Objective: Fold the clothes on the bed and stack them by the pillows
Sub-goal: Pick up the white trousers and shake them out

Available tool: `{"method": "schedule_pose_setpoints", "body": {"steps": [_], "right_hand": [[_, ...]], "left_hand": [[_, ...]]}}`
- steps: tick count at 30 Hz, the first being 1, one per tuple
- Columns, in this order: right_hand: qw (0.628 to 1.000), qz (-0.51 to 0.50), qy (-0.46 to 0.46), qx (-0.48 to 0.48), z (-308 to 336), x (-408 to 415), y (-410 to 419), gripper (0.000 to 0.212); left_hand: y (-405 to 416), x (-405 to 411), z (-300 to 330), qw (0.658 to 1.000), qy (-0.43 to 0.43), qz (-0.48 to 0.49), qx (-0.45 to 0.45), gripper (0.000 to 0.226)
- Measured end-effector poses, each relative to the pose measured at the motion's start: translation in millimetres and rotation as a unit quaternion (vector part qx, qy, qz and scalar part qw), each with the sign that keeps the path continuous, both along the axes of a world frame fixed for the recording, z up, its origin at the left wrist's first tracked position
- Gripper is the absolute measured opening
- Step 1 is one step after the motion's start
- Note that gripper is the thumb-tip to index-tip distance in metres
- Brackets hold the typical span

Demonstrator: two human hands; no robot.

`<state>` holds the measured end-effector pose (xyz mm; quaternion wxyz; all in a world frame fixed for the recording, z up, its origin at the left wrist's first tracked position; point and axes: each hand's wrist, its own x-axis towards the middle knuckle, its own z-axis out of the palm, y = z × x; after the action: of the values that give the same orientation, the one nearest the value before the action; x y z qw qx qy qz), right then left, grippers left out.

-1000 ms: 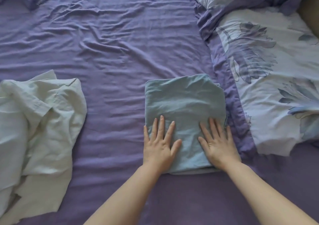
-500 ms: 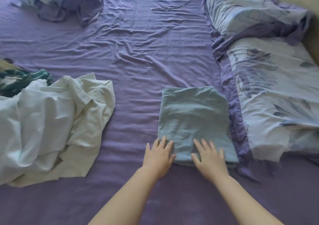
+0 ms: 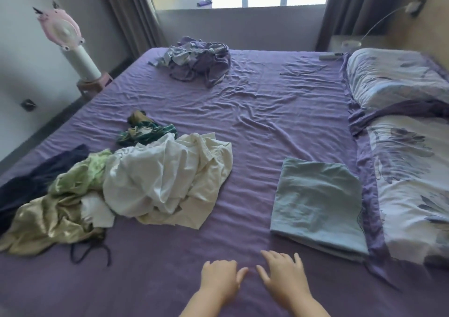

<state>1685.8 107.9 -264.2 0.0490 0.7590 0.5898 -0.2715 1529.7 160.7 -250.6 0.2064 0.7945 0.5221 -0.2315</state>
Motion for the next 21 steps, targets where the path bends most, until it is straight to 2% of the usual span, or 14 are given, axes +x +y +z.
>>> {"method": "schedule_pose_setpoints", "body": {"steps": [10,15,21], "right_hand": [[0.993,0.099,-0.025,0.053,71,-127,82,0.040],[0.994,0.083,-0.027,0.069,82,-195,143,0.034],[0.995,0.037,-0.027,0.087,83,-260,240,0.033]], "left_hand": [[56,-129,70,0.994,-0.027,0.088,0.054,0.046],[119,-208,82,0.993,-0.018,0.106,0.053,0.046],[234,-292,77,0.995,-0.009,0.071,0.072,0.040]]}}
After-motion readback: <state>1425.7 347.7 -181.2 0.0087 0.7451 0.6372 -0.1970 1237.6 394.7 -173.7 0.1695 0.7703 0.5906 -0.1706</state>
